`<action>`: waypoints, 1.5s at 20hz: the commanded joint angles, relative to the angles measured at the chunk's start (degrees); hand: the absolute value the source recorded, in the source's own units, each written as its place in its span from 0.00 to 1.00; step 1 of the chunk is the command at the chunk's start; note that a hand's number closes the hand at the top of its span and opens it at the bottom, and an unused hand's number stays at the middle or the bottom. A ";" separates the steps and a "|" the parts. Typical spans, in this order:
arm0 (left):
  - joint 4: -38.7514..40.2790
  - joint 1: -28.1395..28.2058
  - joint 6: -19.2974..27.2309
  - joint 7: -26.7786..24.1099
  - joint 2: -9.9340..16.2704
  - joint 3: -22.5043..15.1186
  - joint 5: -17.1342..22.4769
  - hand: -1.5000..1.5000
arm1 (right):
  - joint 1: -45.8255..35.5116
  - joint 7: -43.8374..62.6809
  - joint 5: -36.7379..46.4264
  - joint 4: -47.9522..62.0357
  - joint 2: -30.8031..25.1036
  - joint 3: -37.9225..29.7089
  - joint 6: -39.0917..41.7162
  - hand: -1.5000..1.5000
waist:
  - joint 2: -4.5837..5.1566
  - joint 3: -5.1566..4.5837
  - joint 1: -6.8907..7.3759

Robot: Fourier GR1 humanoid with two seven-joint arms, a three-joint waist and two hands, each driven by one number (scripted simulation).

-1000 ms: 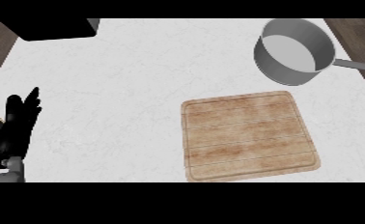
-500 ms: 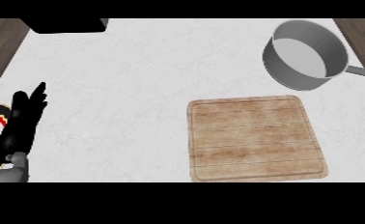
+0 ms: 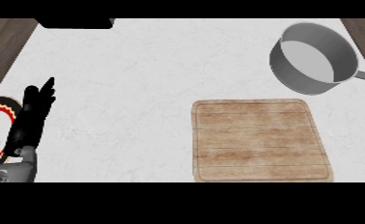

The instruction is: Pick the sweet potato from the cutting board and place it in the pot

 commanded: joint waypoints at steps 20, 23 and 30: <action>2.64 -2.79 -2.61 -0.34 -0.16 2.21 0.12 0.50 | -26.77 16.72 10.45 16.22 17.44 26.41 3.04 0.00 | 0.30 0.03 1.21; 1.39 -2.28 -1.20 0.28 -1.36 1.64 -1.17 0.50 | -26.83 16.61 9.44 16.59 22.44 25.38 -0.02 0.00 | 0.09 0.03 0.45; 4.60 -2.69 -2.65 -2.35 -0.65 2.96 -0.14 0.50 | -31.72 16.27 -0.52 23.07 24.97 14.65 -2.09 0.00 | 0.25 0.02 0.20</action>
